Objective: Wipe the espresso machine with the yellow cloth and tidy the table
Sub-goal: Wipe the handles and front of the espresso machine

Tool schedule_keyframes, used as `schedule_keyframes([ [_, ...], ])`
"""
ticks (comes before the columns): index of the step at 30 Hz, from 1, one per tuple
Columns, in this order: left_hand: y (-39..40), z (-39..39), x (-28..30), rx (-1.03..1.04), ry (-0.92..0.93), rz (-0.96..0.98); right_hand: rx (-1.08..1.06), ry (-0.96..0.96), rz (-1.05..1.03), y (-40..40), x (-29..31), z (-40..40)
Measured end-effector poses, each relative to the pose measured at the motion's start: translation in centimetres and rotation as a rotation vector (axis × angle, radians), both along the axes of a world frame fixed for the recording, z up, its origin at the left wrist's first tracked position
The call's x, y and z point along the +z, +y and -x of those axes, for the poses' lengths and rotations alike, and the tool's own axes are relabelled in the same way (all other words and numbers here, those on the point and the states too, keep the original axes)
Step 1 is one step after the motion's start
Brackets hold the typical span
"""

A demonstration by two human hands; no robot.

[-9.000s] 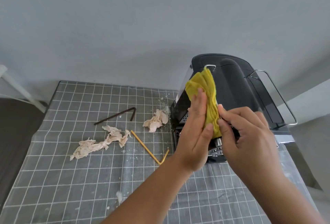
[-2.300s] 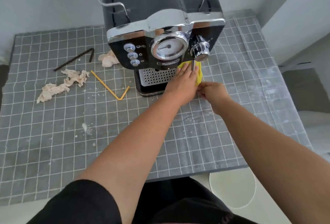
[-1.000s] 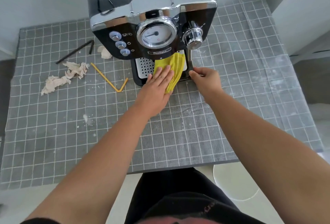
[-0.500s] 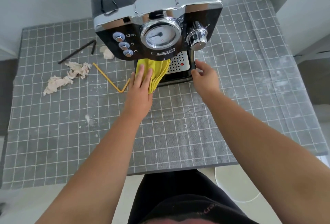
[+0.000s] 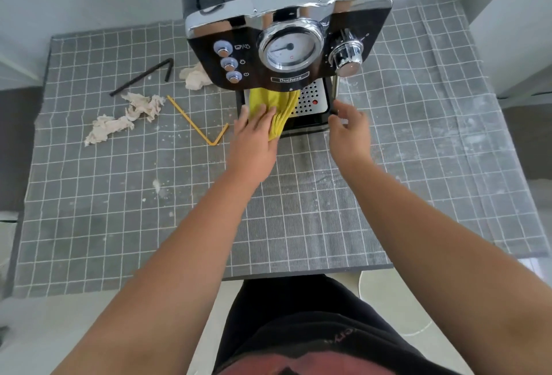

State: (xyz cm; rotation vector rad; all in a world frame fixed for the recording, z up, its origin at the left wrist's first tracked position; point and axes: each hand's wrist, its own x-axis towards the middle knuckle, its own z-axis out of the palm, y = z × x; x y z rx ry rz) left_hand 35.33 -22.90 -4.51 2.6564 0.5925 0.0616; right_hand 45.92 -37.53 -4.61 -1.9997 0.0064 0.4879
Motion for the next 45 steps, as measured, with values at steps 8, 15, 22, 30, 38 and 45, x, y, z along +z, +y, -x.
schedule_keyframes([
  [8, -7.3, 0.0, 3.7, 0.377, -0.251, 0.968, -0.056, 0.464, -0.368, -0.2, 1.4, 1.1],
  [15, -6.5, 1.3, 5.4, 0.625, -0.254, 1.692, -0.146, 0.737, -0.805, -3.0, 1.9, 0.6],
  [22, -4.3, 3.3, 7.6, 0.484, -0.129, 1.121, 0.092, 0.726, -0.659, -5.7, 6.4, 0.9],
  [30, -3.5, 3.9, 17.1, -0.208, -0.11, 0.463, 0.781, -0.207, -0.01, -6.0, 14.9, 2.2],
  [38, -2.4, 1.7, 24.7, -0.089, -0.644, 0.493, 0.64, -0.158, -0.601, -3.7, 22.6, 2.1],
  [45, 4.1, -1.0, 25.1, 0.33, -0.868, 0.385, 0.362, -0.738, -0.227, -1.5, 29.6, -4.2],
])
